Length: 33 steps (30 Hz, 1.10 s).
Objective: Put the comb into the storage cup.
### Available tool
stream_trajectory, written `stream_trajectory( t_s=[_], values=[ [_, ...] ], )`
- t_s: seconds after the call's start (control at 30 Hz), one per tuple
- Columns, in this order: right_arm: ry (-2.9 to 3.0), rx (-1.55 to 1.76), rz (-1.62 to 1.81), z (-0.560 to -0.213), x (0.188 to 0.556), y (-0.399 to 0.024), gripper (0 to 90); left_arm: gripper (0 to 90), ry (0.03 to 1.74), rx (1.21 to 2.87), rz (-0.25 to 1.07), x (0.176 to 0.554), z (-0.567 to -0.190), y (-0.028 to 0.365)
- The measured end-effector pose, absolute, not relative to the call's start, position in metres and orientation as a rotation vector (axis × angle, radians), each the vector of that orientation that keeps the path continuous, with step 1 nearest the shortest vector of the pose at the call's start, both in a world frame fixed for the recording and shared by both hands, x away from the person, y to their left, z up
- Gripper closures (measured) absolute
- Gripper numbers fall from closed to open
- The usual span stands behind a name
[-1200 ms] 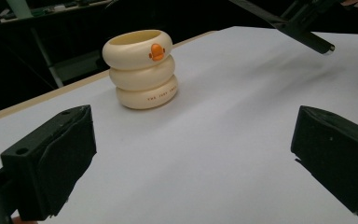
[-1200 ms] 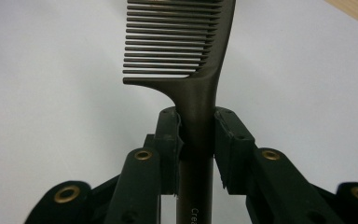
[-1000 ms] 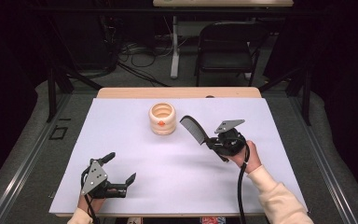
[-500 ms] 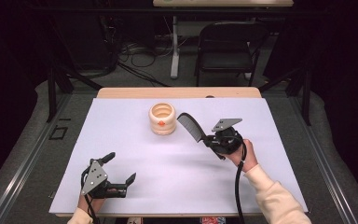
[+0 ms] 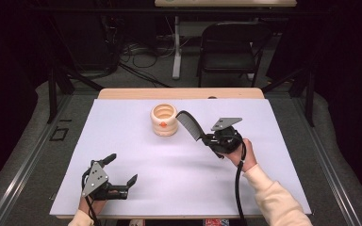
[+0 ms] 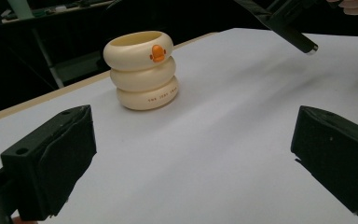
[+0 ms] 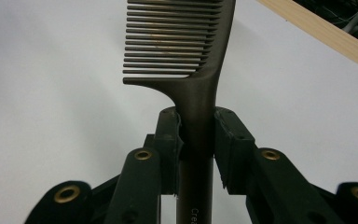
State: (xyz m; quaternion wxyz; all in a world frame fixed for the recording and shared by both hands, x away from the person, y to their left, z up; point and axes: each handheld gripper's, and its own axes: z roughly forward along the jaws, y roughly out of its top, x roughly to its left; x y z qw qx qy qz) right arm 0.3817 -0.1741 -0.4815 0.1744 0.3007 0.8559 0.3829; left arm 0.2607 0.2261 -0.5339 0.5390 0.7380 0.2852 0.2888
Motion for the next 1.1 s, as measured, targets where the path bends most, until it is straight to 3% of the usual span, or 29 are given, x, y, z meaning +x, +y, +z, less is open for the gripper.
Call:
stream_trajectory(
  t_s=[1.1],
  values=[
    [2.374, 0.842, 1.158, -0.475, 0.394, -0.161, 72.1, 0.0, 0.683, 1.757, 0.679, 0.262, -0.535, 0.226]
  ],
)
